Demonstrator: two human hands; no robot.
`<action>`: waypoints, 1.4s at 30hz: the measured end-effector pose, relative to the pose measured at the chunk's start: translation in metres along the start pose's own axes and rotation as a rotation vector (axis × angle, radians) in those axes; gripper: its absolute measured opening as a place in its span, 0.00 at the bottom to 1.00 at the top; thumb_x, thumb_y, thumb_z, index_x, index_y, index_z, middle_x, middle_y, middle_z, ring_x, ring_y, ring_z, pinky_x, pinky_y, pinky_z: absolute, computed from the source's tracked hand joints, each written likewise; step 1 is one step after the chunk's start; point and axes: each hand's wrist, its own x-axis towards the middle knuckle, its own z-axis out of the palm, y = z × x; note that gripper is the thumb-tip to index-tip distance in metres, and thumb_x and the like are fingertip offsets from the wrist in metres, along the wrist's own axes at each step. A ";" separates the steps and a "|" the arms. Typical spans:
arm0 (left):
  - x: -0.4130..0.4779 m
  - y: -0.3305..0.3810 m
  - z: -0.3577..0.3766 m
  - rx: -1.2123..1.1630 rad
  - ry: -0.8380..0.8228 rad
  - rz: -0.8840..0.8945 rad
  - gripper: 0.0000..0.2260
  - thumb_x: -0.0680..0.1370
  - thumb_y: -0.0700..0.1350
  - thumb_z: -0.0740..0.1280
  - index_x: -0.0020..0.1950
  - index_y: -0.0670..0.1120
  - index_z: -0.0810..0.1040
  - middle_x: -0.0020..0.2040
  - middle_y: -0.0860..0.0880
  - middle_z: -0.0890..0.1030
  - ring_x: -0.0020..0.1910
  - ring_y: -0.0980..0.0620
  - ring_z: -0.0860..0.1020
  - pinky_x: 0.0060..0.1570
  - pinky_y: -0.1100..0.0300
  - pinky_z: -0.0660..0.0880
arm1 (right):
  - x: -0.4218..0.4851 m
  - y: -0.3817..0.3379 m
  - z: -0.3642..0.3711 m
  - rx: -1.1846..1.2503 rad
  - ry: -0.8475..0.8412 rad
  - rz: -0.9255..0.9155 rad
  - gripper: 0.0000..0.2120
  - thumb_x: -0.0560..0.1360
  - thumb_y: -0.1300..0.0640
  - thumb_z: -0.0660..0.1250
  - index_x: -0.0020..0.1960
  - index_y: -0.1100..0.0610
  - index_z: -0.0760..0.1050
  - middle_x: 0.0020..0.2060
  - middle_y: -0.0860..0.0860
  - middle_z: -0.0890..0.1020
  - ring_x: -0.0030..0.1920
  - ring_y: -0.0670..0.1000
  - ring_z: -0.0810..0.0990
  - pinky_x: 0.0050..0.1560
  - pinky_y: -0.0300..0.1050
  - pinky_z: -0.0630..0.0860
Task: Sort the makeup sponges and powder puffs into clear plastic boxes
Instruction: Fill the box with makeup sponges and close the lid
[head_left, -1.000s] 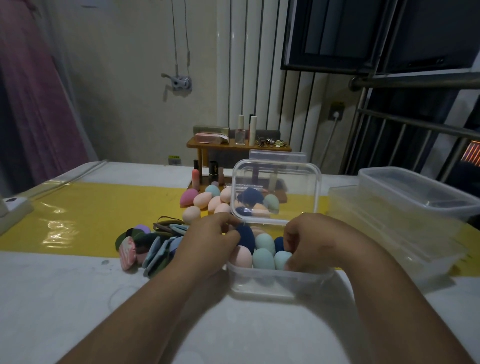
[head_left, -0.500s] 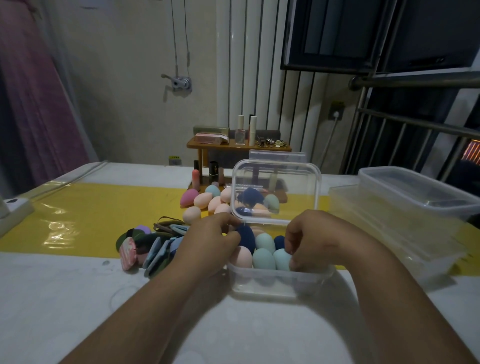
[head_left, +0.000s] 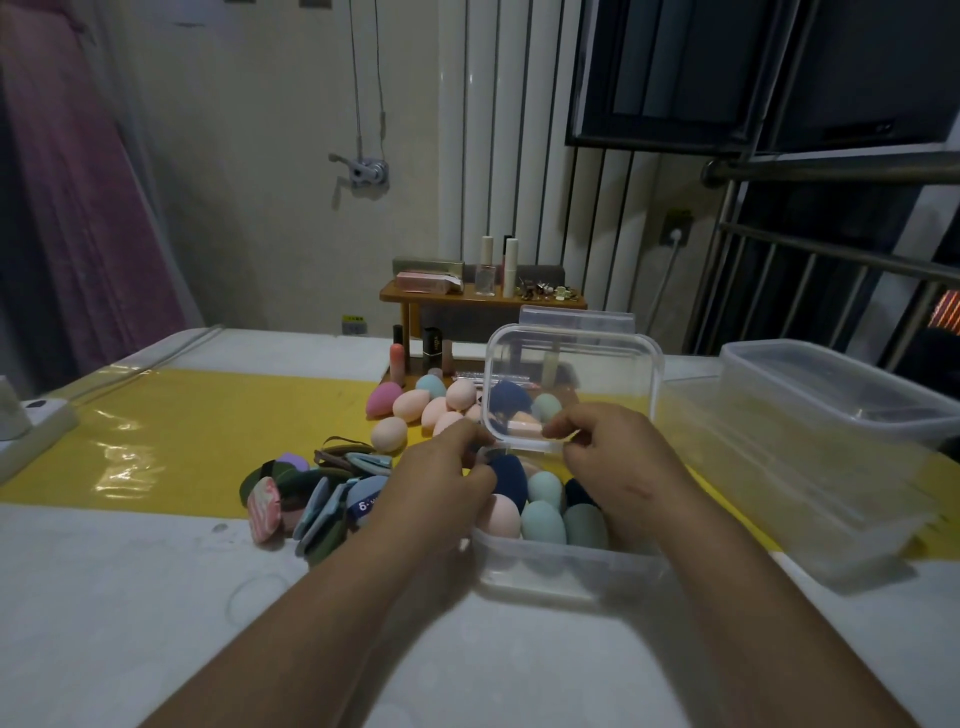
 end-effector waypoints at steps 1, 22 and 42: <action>0.001 0.001 -0.001 0.015 0.004 0.014 0.12 0.79 0.45 0.63 0.62 0.57 0.72 0.50 0.54 0.80 0.47 0.54 0.79 0.45 0.53 0.80 | 0.000 0.001 0.003 -0.028 -0.007 -0.001 0.14 0.77 0.62 0.62 0.55 0.47 0.81 0.53 0.48 0.81 0.49 0.48 0.78 0.48 0.40 0.74; 0.042 -0.043 -0.021 0.847 -0.067 -0.305 0.24 0.76 0.70 0.53 0.61 0.57 0.76 0.59 0.46 0.76 0.59 0.44 0.73 0.60 0.47 0.70 | 0.003 0.002 0.008 -0.098 -0.036 0.006 0.18 0.78 0.64 0.61 0.61 0.49 0.80 0.60 0.49 0.78 0.54 0.49 0.75 0.54 0.41 0.73; 0.014 -0.005 -0.024 0.247 0.222 0.128 0.11 0.78 0.35 0.63 0.51 0.51 0.76 0.58 0.46 0.70 0.60 0.45 0.69 0.54 0.57 0.72 | 0.007 0.011 -0.001 0.033 -0.012 0.022 0.15 0.76 0.64 0.63 0.52 0.46 0.81 0.54 0.46 0.82 0.53 0.48 0.79 0.54 0.41 0.75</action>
